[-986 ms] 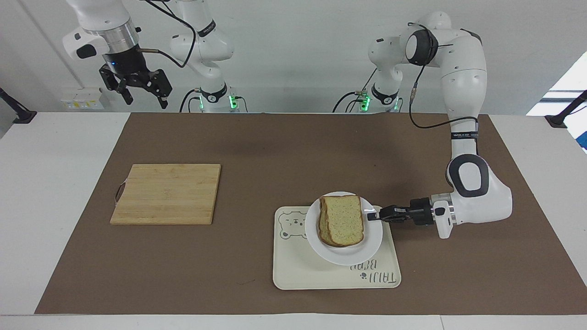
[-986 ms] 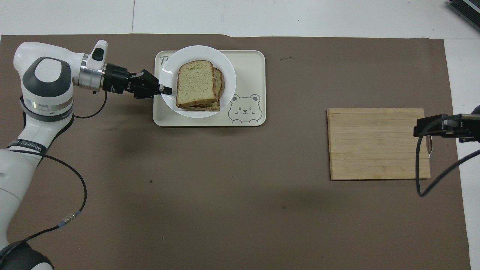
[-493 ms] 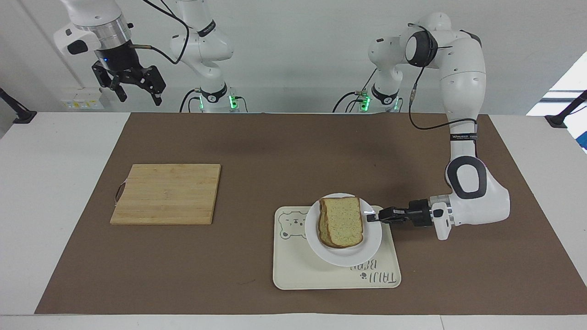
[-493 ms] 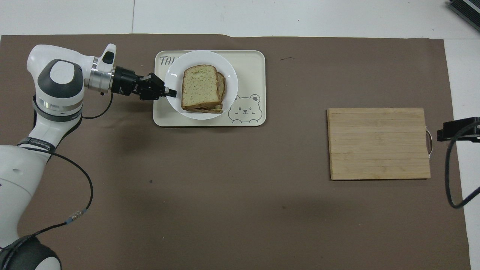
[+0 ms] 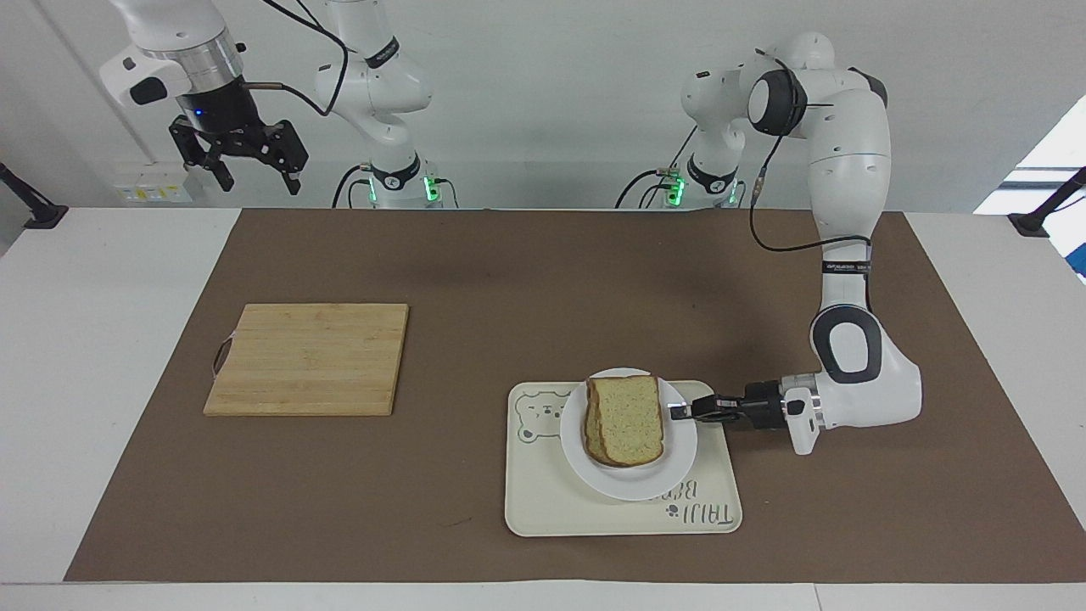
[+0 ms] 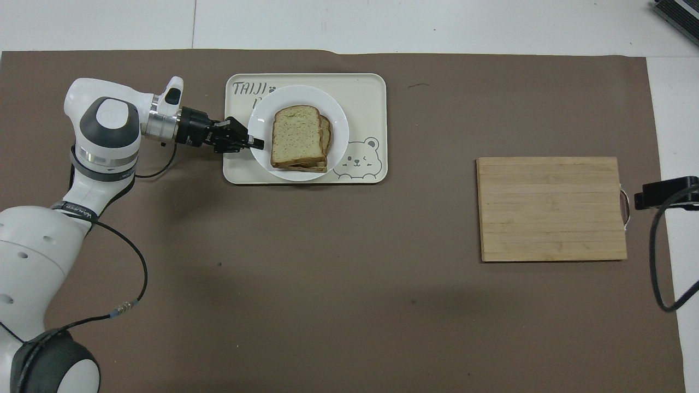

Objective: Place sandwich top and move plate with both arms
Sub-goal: 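Position the plate on the tray with the left gripper, then open the left gripper and pull it back from the plate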

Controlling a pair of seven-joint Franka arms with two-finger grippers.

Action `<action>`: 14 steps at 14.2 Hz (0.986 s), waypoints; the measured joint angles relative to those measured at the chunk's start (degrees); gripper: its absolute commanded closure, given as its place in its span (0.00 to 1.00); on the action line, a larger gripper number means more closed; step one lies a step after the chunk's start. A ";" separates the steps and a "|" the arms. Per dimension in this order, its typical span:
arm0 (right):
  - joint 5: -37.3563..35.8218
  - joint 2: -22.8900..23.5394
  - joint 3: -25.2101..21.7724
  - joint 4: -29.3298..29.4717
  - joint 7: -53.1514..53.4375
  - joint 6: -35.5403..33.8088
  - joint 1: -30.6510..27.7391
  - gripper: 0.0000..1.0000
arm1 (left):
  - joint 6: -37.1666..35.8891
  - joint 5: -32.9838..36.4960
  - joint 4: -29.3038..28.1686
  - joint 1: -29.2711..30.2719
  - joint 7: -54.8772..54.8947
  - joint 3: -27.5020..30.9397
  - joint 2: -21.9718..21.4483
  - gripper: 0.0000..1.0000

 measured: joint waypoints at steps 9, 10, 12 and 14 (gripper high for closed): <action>0.02 -0.09 0.45 -0.24 -0.02 0.93 0.07 0.00 | 0.31 -0.31 3.27 0.62 0.93 -1.41 1.20 0.00; 0.03 -0.09 0.59 -0.24 -0.03 0.97 0.09 0.00 | 0.30 0.00 3.77 0.68 0.93 -1.34 0.76 0.00; 0.03 -0.09 0.76 -0.24 -0.03 0.97 0.10 0.00 | 0.31 0.89 4.18 0.80 0.54 -1.27 -0.56 0.00; 0.03 -0.09 0.68 -0.24 -0.03 0.97 0.06 0.00 | 0.34 2.99 4.22 0.90 -0.63 -1.14 -2.25 0.00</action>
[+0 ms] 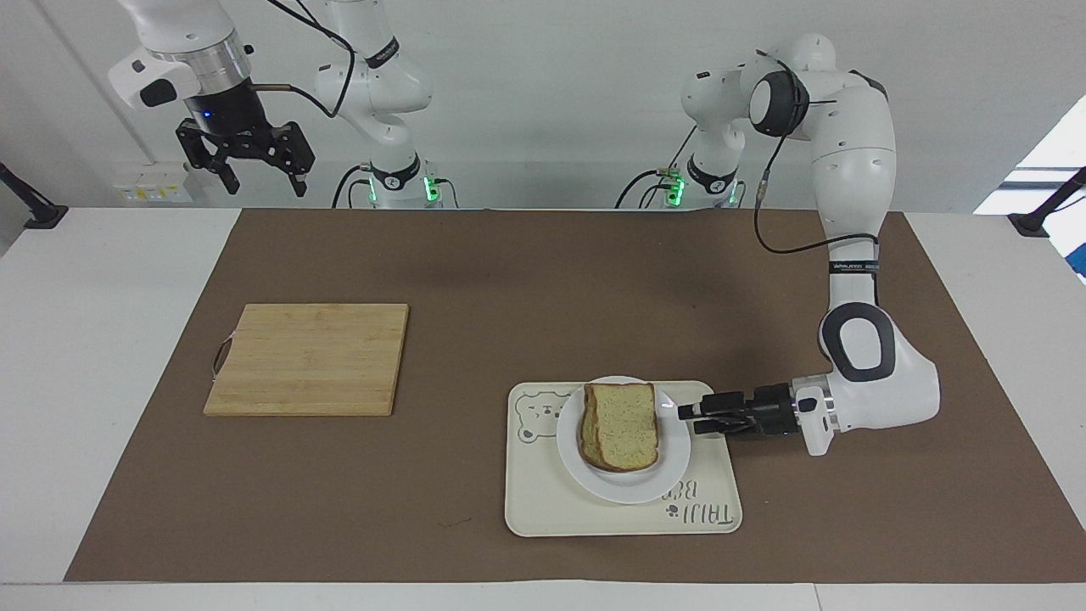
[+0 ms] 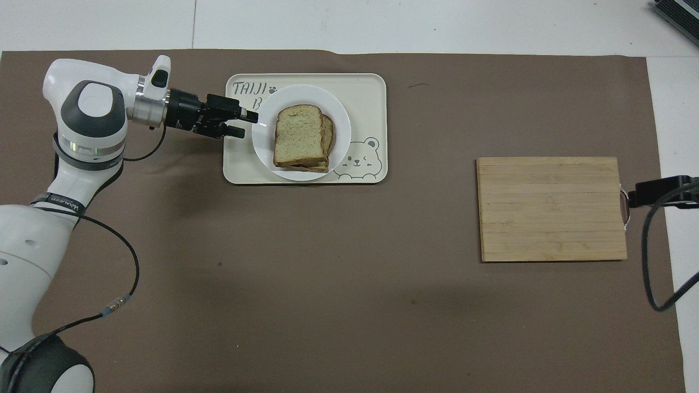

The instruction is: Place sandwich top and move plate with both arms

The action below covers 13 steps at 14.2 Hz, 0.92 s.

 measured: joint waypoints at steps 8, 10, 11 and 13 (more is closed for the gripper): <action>0.00 0.00 -0.04 0.00 0.00 0.00 0.00 0.00 | 0.00 27.69 0.00 -0.87 -16.61 0.57 -11.18 0.00; 0.00 0.00 -0.04 0.00 0.00 0.00 0.00 0.00 | 0.00 33.44 -0.70 -1.12 -17.89 0.61 -13.98 0.00; 0.00 0.00 -0.04 0.00 0.00 0.00 0.00 0.00 | 0.01 35.84 -1.44 -1.13 -18.00 0.69 -15.42 0.00; 0.00 0.00 -0.04 0.00 0.00 0.00 0.00 0.00 | 0.25 41.95 -3.79 -1.13 -18.39 0.93 -18.75 0.00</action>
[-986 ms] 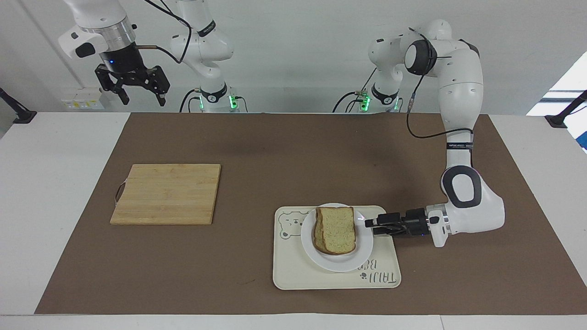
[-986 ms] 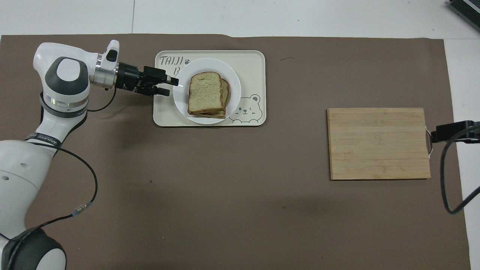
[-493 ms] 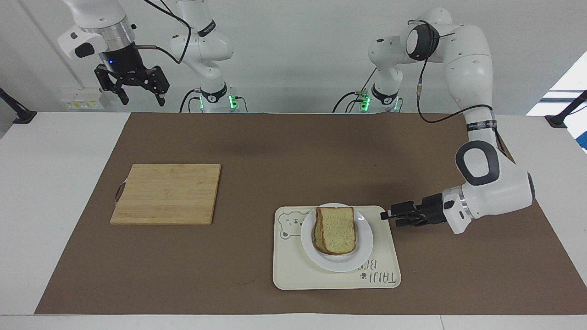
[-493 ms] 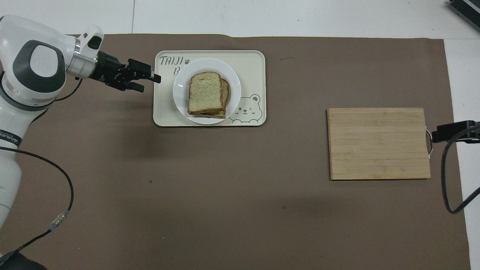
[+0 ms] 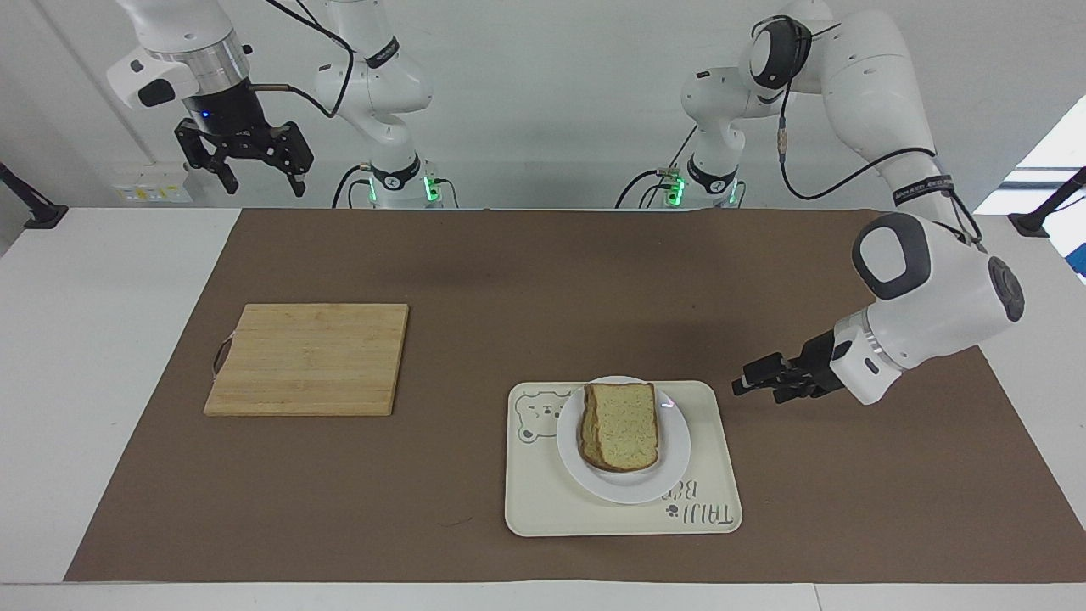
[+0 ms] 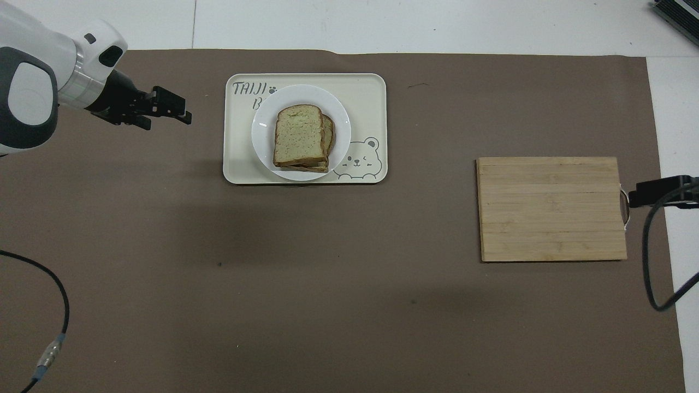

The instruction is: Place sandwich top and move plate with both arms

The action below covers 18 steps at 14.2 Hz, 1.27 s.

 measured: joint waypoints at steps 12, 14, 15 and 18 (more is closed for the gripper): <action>0.00 0.00 0.00 0.00 0.00 0.00 0.00 0.00 | -1.52 7.29 -15.58 0.02 -4.04 0.86 -21.05 0.00; 0.00 0.00 0.00 0.00 0.00 0.00 0.00 0.00 | -3.64 7.30 -15.55 0.02 -4.04 0.93 -23.72 0.00; 0.00 0.00 0.00 0.00 0.00 0.00 0.00 0.00 | -5.08 7.32 -15.40 0.02 -4.04 0.97 -24.84 0.00; 0.00 0.00 0.00 0.00 0.00 0.00 0.00 0.00 | -11.21 7.51 -12.94 0.02 -4.04 1.02 -26.64 0.00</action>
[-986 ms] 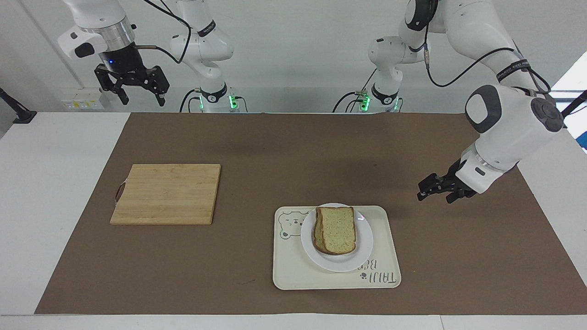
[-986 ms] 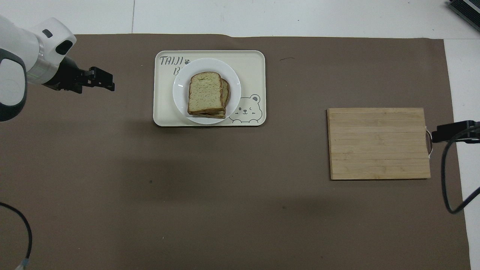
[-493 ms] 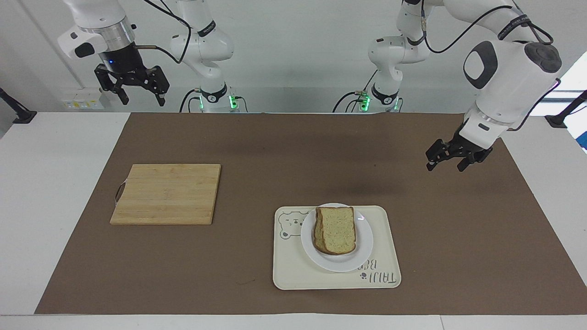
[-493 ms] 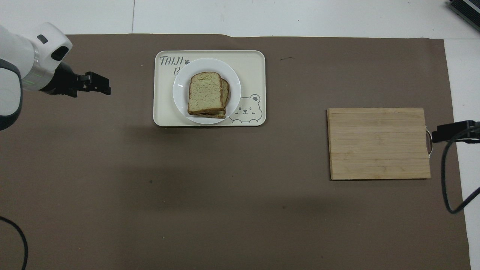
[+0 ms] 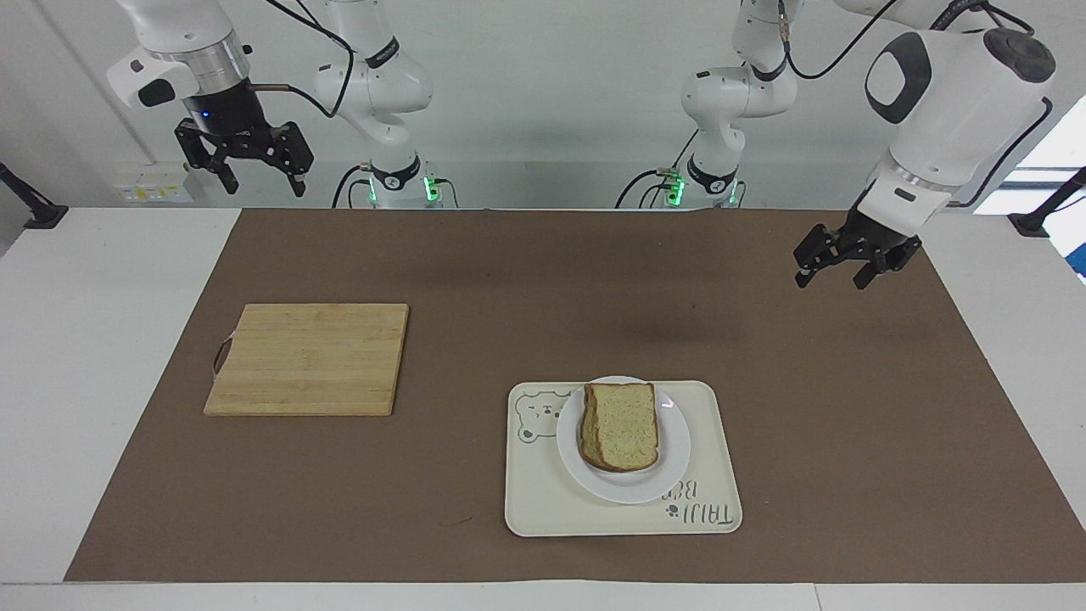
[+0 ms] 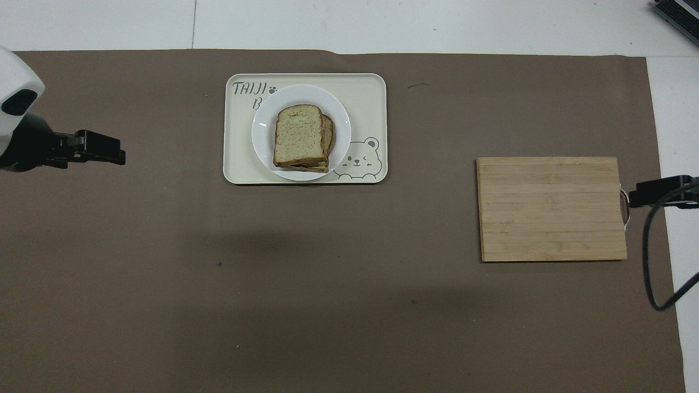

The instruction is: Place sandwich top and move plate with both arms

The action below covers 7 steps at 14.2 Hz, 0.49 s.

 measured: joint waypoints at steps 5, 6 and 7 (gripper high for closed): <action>0.00 0.00 0.00 0.00 0.00 0.00 0.00 0.00 | -6.01 4.19 3.03 0.00 0.28 -0.07 0.05 0.00; 0.00 0.00 0.00 0.00 0.00 0.00 0.00 0.00 | -6.87 4.23 3.03 0.00 0.28 -0.07 0.05 0.00; 0.00 0.00 0.00 0.00 0.00 0.00 0.00 0.00 | -7.40 4.25 3.03 0.00 0.27 -0.05 0.05 0.00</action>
